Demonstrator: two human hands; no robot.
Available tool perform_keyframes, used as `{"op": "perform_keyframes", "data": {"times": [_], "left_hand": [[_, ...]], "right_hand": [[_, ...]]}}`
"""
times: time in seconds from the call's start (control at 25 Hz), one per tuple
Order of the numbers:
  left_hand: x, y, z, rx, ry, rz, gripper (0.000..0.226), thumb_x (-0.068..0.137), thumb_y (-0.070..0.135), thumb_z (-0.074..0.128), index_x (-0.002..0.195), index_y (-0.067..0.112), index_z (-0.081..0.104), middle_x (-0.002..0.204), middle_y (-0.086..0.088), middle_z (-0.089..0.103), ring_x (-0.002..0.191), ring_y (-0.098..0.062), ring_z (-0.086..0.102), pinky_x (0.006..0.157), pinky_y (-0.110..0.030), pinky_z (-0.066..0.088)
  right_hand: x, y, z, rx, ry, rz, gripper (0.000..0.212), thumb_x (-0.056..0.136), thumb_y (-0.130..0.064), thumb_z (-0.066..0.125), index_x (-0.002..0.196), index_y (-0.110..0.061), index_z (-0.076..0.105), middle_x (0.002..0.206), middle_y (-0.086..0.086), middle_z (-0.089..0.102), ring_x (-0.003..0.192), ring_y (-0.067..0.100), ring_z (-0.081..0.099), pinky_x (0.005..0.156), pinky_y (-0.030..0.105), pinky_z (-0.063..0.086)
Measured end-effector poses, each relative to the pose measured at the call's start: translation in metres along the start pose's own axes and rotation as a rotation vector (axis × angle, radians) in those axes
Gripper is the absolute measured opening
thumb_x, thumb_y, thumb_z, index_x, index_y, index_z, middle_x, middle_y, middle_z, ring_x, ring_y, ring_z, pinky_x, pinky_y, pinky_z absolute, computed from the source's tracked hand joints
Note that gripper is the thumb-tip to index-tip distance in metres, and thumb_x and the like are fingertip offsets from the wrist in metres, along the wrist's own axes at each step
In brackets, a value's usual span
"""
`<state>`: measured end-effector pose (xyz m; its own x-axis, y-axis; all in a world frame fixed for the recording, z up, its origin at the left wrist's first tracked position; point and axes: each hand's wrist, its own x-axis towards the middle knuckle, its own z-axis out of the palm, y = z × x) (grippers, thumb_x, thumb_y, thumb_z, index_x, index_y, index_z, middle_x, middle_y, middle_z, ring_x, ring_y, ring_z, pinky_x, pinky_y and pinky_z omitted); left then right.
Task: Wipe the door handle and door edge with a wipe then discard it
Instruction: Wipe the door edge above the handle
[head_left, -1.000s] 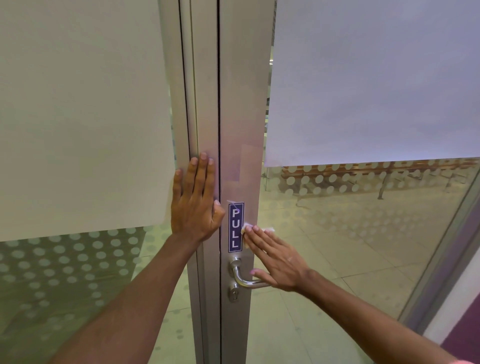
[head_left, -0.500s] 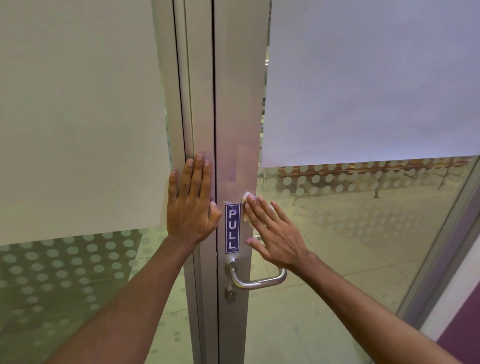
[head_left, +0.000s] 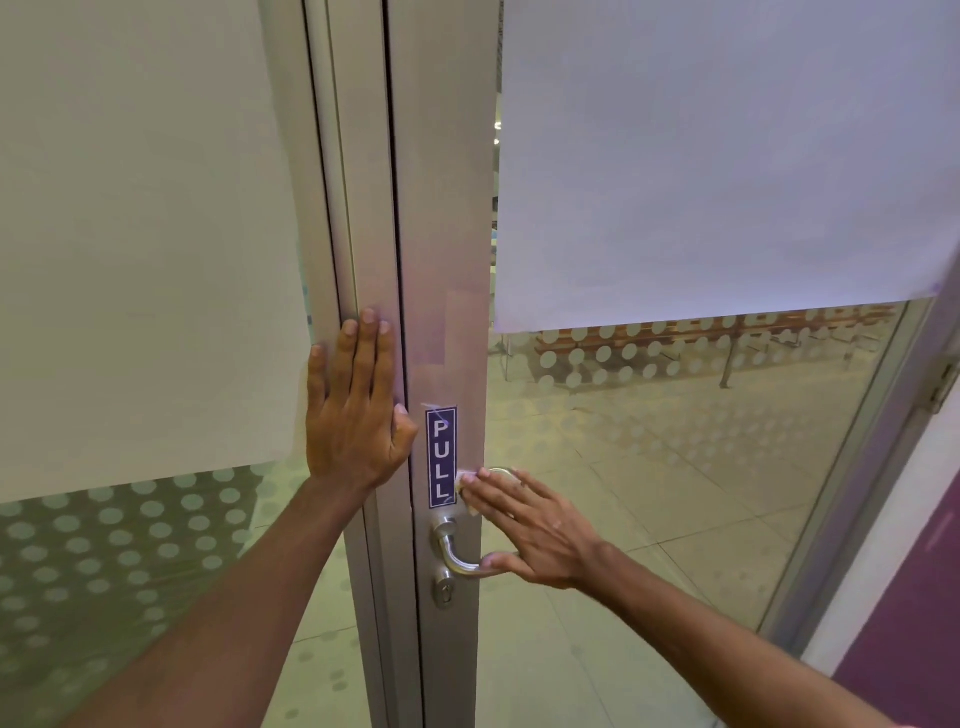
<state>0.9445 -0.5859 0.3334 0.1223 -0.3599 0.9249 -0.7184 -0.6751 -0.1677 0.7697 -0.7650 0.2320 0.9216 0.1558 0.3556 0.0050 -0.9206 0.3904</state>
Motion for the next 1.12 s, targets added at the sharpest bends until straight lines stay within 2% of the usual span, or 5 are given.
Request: {"op": "perform_keyframes", "data": {"times": [0.28,0.48,0.84,0.96,1.12], "left_hand": [[0.001,0.001,0.000,-0.001,0.007,-0.002,0.087,0.079,0.030,0.036,0.156,0.009,0.002,0.164,-0.007,-0.008,0.153,-0.023,-0.003,0.124,-0.043,-0.006],[0.000,0.000,0.001,-0.002,0.021,-0.002,0.085,0.080,0.031,0.034,0.156,0.009,0.003,0.164,-0.007,-0.008,0.153,-0.023,-0.002,0.124,-0.043,-0.006],[0.000,0.001,0.001,-0.007,0.029,0.001,0.085,0.080,0.031,0.034,0.156,0.009,0.003,0.165,-0.007,-0.009,0.153,-0.023,-0.002,0.124,-0.044,-0.006],[0.000,0.000,0.000,-0.012,0.018,0.001,0.085,0.080,0.031,0.033,0.156,0.009,0.002,0.164,-0.006,-0.010,0.153,-0.022,-0.004,0.124,-0.044,-0.006],[0.000,0.001,-0.001,-0.015,0.001,-0.004,0.086,0.081,0.031,0.034,0.156,0.010,-0.001,0.164,-0.006,-0.013,0.152,-0.022,-0.005,0.124,-0.043,-0.007]], "right_hand": [[0.063,0.043,-0.062,-0.073,0.262,0.012,0.055,0.104,-0.028,0.028,0.153,-0.009,0.012,0.162,0.012,0.013,0.150,0.022,0.008,0.123,0.037,0.012],[0.069,0.039,-0.050,-0.076,0.389,-0.004,0.062,0.093,0.003,0.026,0.152,-0.006,0.011,0.161,0.012,0.010,0.150,0.023,0.006,0.123,0.037,0.010],[0.022,0.022,0.012,-0.166,0.028,-0.273,0.100,0.080,-0.007,0.071,0.154,-0.016,0.005,0.163,0.002,0.005,0.149,0.015,-0.005,0.121,0.037,0.002],[0.039,0.035,-0.006,-0.251,0.156,-0.234,0.079,0.089,-0.006,0.046,0.154,-0.017,0.003,0.161,0.003,-0.002,0.149,0.015,-0.015,0.122,0.036,-0.010],[0.082,0.035,-0.030,-0.173,0.465,-0.006,0.063,0.099,-0.013,0.036,0.154,-0.014,0.005,0.162,0.006,-0.002,0.151,0.020,0.001,0.124,0.038,0.004]]}}
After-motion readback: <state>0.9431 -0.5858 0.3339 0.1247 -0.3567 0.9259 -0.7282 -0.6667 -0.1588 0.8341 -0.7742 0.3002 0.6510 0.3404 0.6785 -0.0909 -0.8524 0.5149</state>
